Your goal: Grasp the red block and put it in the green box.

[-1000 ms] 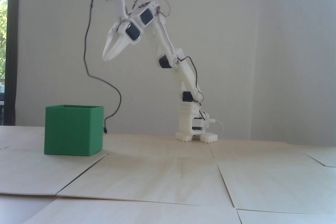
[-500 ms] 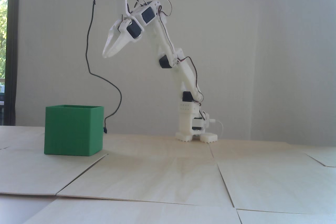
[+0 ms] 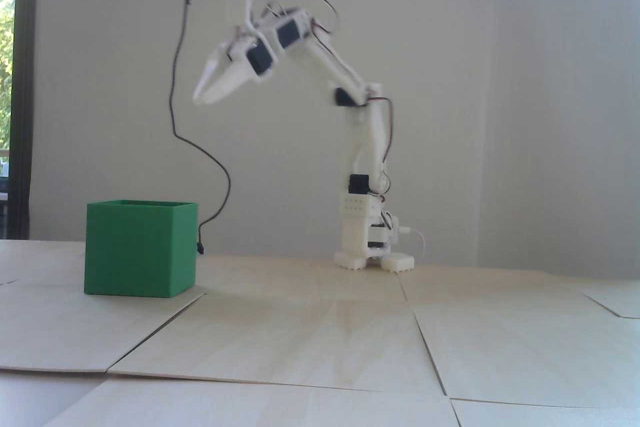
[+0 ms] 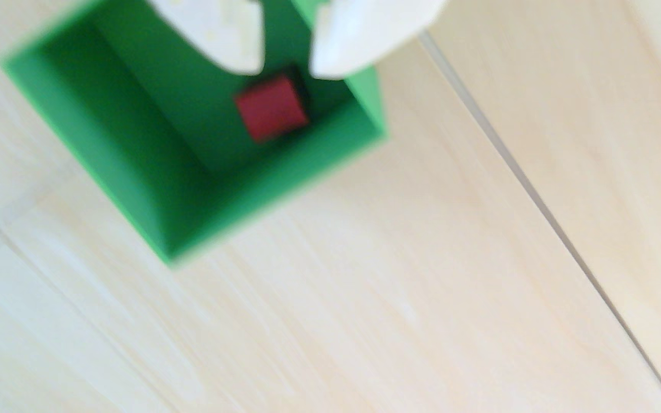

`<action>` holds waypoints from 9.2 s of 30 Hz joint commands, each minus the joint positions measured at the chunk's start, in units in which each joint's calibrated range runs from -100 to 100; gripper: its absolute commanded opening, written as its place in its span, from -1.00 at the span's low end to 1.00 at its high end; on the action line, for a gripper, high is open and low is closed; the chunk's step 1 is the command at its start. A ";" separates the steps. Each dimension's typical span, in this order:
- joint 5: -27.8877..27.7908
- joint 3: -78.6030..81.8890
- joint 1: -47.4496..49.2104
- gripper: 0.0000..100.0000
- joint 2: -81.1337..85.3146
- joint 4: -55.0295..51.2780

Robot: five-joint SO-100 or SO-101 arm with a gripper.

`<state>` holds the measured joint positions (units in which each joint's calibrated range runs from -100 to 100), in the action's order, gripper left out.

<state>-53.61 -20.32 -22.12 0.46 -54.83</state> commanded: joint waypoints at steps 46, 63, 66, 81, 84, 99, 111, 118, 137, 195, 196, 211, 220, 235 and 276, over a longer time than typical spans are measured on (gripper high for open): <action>3.48 118.90 26.35 -0.94 98.44 -21.99; 3.79 118.90 26.51 -0.94 98.44 -22.07; 3.79 118.90 26.51 -0.94 98.44 -22.07; 3.79 118.90 26.51 -0.94 98.44 -22.07; 3.79 118.90 26.51 -0.94 98.44 -22.07; 3.79 118.90 26.51 -0.94 98.44 -22.07; 3.79 118.90 26.51 -0.94 98.44 -22.07; 3.79 118.90 26.51 -0.94 98.44 -22.07; 3.79 118.90 26.51 -0.94 98.44 -22.07; 3.79 118.90 26.51 -0.94 98.44 -22.07; 3.79 118.90 26.51 -0.94 98.44 -22.07; 3.79 118.90 26.51 -0.94 98.44 -22.07; 3.79 118.90 26.51 -0.94 98.44 -22.07; 3.79 118.90 26.51 -0.94 98.44 -22.07; 3.79 118.90 26.51 -0.94 98.44 -22.07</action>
<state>-50.17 97.67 5.08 98.01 -74.79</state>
